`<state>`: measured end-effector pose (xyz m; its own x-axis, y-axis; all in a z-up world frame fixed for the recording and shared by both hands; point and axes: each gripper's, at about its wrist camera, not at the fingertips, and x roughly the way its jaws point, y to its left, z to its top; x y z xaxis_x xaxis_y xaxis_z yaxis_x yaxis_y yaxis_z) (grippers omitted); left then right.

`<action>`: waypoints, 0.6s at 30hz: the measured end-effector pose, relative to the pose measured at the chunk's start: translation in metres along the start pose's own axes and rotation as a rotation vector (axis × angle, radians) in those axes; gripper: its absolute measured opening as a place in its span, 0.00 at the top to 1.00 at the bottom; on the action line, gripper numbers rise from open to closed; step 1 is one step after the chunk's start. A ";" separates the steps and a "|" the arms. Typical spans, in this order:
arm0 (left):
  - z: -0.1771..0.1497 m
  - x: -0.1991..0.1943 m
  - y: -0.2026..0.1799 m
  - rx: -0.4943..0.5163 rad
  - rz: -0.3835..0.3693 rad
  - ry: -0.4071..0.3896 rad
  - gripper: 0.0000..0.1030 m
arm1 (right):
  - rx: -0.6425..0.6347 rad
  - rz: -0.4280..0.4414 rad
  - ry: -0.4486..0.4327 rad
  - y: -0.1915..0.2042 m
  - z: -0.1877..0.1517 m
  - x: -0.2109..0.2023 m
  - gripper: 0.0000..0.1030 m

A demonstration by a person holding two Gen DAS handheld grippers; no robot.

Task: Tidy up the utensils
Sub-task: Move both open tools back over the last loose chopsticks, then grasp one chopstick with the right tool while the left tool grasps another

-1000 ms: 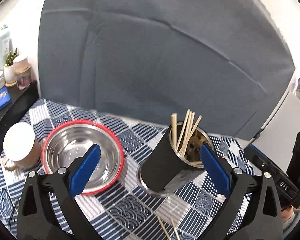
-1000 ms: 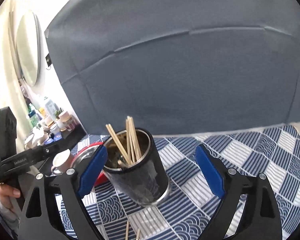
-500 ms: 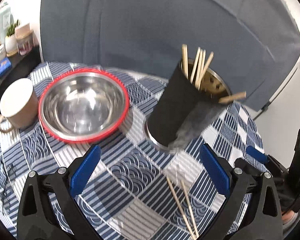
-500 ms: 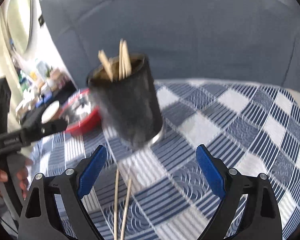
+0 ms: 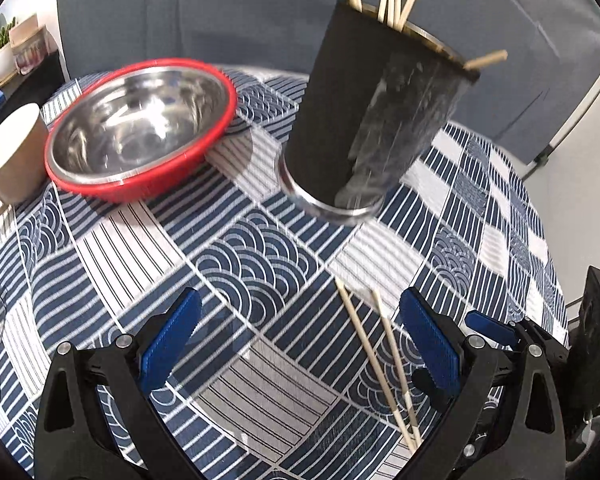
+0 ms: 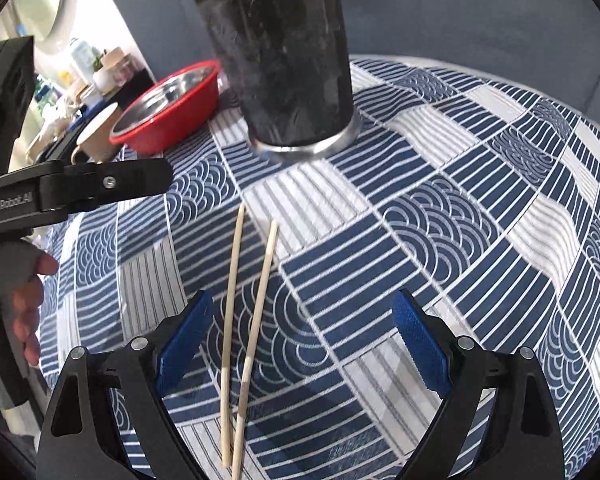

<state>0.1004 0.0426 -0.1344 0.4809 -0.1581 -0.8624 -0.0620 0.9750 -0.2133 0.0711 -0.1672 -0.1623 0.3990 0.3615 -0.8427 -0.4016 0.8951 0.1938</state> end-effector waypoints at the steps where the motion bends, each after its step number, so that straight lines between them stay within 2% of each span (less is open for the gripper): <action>1: -0.001 0.004 -0.001 0.001 0.005 0.015 0.06 | -0.003 -0.004 0.007 0.001 -0.002 0.002 0.16; 8: -0.006 0.030 -0.002 -0.011 0.050 0.113 0.06 | 0.001 -0.052 0.053 0.002 -0.013 0.011 0.16; 13: -0.006 0.041 -0.004 -0.031 0.059 0.145 0.06 | -0.072 -0.122 0.065 0.012 -0.018 0.014 0.18; 16: -0.005 0.045 -0.010 -0.024 0.068 0.155 0.06 | -0.093 -0.147 0.062 0.013 -0.020 0.013 0.24; 18: -0.006 0.049 -0.015 -0.013 0.072 0.165 0.06 | -0.089 -0.150 0.058 0.009 -0.020 0.010 0.33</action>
<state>0.1197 0.0192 -0.1758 0.3246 -0.1130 -0.9391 -0.1027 0.9828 -0.1538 0.0547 -0.1607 -0.1792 0.4125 0.2079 -0.8869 -0.4138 0.9101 0.0209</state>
